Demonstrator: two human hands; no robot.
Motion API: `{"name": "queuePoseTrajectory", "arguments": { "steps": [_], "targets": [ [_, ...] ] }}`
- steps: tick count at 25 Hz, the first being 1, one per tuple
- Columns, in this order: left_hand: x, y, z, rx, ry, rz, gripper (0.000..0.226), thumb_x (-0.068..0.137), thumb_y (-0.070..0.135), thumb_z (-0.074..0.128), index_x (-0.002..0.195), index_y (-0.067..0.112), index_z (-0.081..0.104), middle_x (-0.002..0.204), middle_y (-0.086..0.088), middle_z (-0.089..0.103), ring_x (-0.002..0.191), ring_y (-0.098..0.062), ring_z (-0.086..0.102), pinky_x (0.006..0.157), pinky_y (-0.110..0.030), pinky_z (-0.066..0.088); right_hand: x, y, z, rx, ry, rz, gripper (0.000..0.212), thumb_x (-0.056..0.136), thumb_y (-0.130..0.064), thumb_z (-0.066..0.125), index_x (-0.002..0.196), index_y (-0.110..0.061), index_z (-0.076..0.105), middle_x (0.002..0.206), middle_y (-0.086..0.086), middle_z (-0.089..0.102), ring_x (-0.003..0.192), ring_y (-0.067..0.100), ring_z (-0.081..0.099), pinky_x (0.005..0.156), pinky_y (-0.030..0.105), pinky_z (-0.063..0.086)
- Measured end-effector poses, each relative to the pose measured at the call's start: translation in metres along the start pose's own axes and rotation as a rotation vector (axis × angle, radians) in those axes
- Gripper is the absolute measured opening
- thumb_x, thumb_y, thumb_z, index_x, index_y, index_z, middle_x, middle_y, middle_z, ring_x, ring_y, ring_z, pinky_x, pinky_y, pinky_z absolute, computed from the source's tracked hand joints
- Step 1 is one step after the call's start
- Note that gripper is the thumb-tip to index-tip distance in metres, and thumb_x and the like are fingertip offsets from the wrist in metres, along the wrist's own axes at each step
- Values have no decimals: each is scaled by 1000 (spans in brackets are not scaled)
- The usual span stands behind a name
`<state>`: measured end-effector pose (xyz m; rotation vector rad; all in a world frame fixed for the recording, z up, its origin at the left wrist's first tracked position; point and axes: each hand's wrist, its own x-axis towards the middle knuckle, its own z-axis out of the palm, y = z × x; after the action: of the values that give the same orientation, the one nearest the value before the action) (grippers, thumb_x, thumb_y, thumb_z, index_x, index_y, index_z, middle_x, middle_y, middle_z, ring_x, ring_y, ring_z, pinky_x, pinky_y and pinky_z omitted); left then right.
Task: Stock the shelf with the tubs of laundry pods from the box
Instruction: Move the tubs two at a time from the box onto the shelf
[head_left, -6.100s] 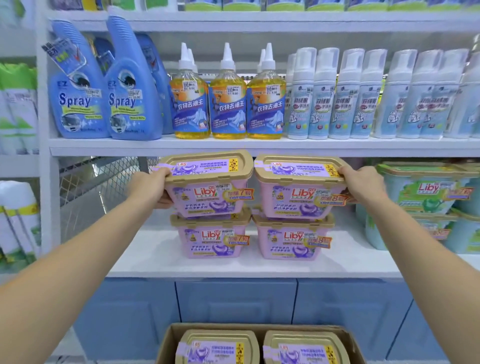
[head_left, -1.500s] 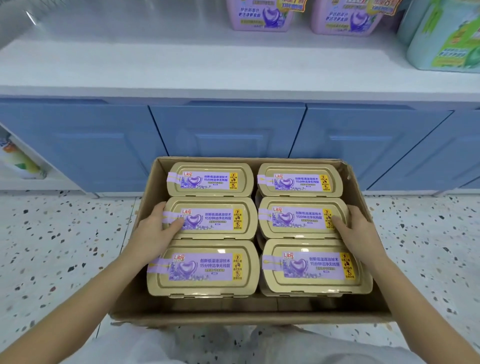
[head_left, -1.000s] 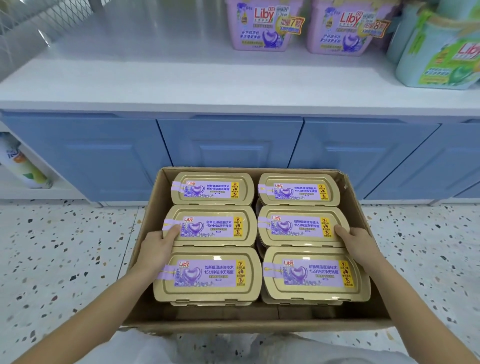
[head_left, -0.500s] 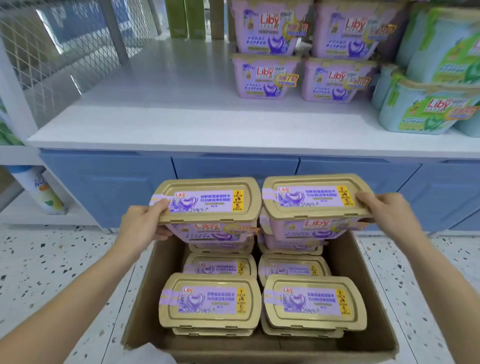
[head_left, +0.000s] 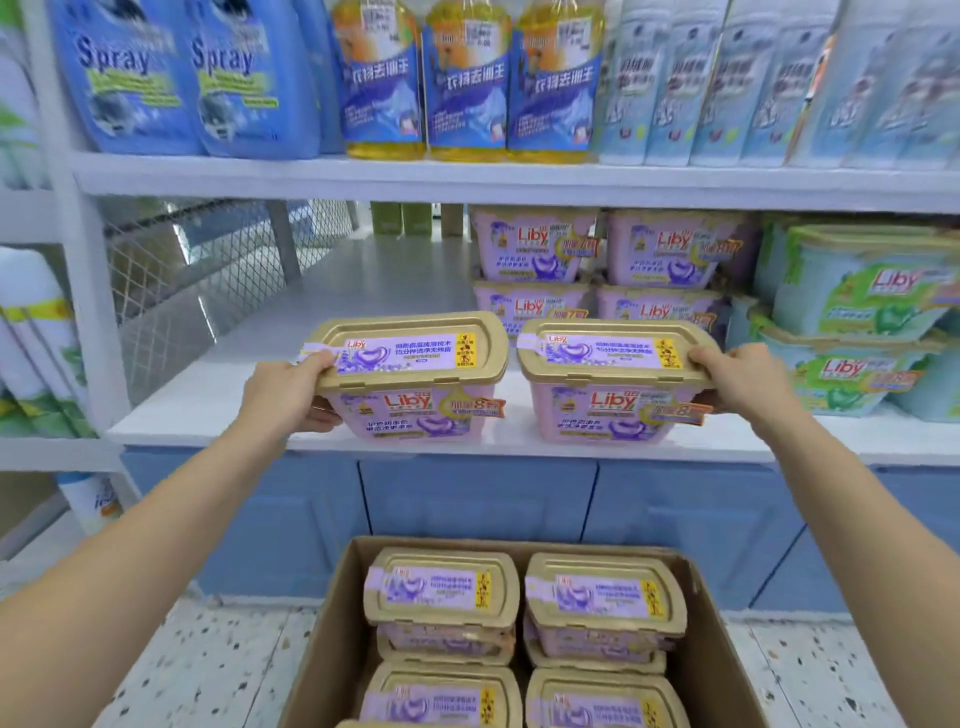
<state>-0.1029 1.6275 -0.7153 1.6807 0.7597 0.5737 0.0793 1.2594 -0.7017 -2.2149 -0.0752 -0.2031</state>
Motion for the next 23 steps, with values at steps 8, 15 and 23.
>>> {"name": "queuePoseTrajectory", "arguments": {
  "steps": [8,15,23],
  "targets": [
    [43,-1,31,82,4,-44,41,75,38,59,84,-1,67,58,-18,69,64,-37,70,76,-48,58,35,2,23,2,-56,88,40,81,-42,55,77,-3,60,93,25,69,82,40,68,77,51,56],
    [73,11,45,137,8,-66,40,72,36,58,89,2,69,62,-20,69,61,-38,70,72,-47,59,55,1,36,-30,-24,123,40,82,-42,54,89,-3,62,95,22,69,82,38,67,76,49,57],
    [48,-11,45,50,80,57,47,77,53,49,70,11,67,73,-9,71,73,-30,70,83,-45,56,27,11,37,185,-39,80,55,82,-62,44,67,-12,63,82,17,71,82,33,66,83,47,54]
  ]
}}
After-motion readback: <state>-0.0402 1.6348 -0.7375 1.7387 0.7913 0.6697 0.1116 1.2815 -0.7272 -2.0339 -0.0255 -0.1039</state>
